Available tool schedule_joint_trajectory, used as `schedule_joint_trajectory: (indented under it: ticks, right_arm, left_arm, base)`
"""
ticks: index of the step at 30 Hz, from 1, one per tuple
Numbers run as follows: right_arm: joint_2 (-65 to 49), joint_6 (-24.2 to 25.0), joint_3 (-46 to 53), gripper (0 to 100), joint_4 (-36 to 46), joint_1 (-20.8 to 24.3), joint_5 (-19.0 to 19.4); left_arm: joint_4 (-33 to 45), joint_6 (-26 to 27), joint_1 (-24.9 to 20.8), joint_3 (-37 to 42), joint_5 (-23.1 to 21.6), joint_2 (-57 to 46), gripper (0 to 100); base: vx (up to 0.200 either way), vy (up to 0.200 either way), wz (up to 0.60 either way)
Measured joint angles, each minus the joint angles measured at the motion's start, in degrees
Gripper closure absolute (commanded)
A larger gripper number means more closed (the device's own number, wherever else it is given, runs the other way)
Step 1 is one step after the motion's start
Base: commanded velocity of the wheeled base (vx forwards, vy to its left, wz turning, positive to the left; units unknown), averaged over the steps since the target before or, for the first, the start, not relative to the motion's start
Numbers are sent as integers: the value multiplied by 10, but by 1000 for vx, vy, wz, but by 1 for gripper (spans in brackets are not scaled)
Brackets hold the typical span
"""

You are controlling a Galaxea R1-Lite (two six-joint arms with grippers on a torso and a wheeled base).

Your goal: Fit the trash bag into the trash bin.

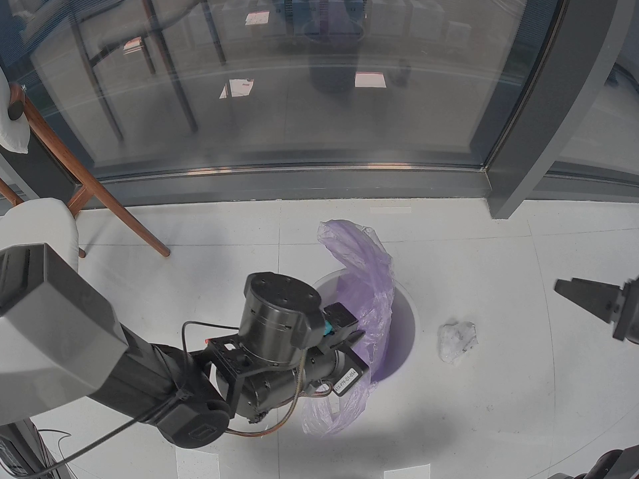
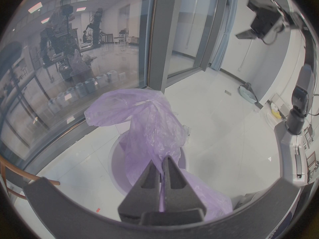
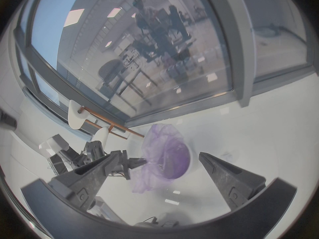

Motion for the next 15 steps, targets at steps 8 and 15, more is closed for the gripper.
schedule_joint_trajectory:
  ticks: [8,15]
  right_arm:
    - [233,46,-132,0,-16,83,-11]
    - [414,-9,-255,0,-27,131,-73]
  left_arm:
    - [25,32,-46,-18,83,17,100]
    - [40,71,-71,-29,125,29,100]
  base:
    - [0,0,0]
    - [0,0,0]
